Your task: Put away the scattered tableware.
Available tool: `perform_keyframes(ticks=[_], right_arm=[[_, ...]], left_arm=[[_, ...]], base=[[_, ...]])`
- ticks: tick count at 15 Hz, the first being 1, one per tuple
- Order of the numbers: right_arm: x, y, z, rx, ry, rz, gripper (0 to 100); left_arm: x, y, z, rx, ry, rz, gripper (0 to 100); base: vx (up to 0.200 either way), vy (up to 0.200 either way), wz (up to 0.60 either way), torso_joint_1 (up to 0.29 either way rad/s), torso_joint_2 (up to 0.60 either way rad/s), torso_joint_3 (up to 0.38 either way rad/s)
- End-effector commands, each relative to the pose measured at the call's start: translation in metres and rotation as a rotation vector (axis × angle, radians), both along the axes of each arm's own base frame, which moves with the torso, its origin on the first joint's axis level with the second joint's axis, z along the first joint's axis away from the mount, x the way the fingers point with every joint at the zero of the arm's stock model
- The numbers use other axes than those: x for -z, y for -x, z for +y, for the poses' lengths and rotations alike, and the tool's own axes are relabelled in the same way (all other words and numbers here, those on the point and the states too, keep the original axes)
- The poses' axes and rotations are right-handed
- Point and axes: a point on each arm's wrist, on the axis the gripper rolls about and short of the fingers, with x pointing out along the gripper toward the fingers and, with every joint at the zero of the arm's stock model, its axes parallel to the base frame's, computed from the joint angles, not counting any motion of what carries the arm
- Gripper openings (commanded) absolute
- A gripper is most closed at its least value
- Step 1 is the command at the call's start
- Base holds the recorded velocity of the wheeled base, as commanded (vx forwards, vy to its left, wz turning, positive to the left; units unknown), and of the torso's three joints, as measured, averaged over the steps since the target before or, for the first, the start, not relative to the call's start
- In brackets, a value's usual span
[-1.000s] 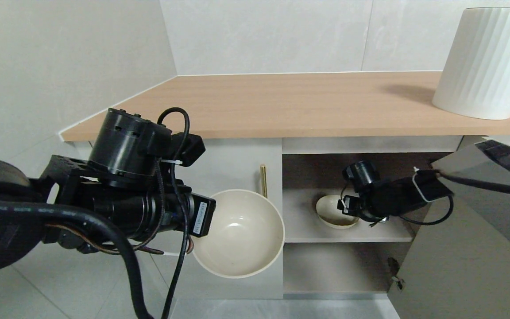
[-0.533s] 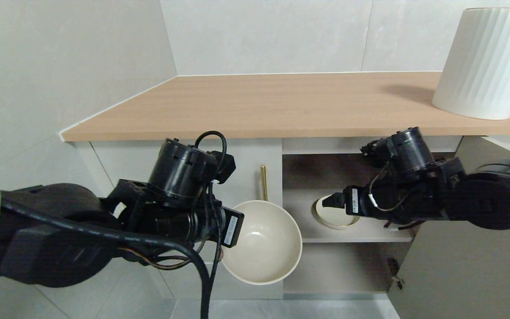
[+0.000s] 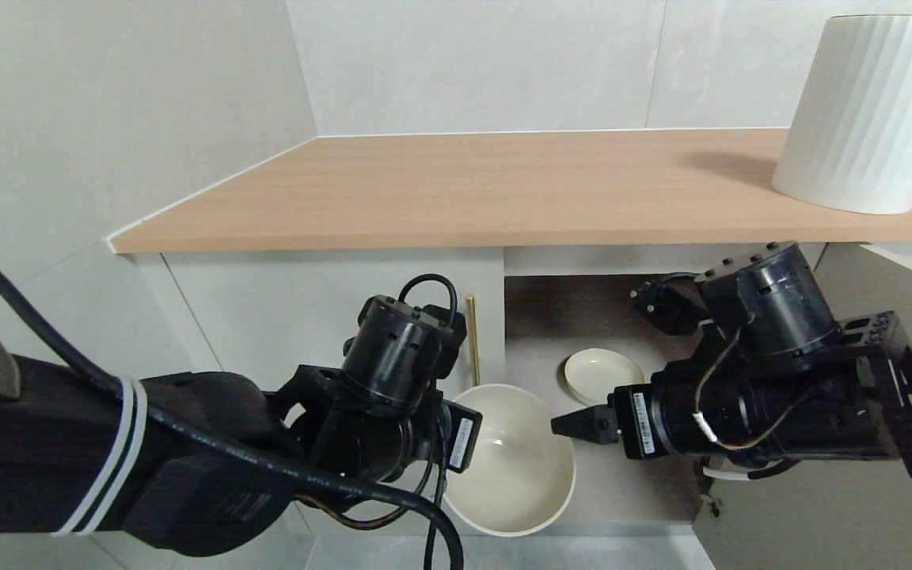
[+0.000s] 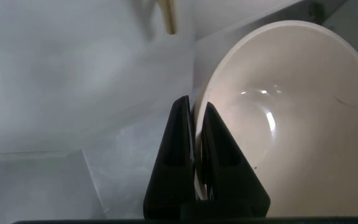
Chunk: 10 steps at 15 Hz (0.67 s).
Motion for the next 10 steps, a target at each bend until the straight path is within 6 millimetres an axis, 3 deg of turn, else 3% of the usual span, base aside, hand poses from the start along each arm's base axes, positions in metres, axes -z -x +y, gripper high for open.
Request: perform_keyframes(ticks=[1,5,10], right_arm=[[0.020,-0.009,0.010,0.000,0.045,0.051,100],[0.039,-0.020,0.019,0.008,0.080,0.093,100],[0.042,-0.022,0.021,0.010,0.084,0.101,100]], left_arm=[[-0.003,0.003,-0.003,0.013,0.011,-0.010,0],[-0.003,0.007,-0.007,0.026,0.010,-0.013,0],[-0.007,0.009,-0.006,0.029,0.017,-0.021,0]], base=[[0.000,0.000,0.00,0.000,0.00,0.000],[0.000,0.000,0.00,0.000,0.00,0.000],[0.000,0.000,0.00,0.000,0.00,0.000]])
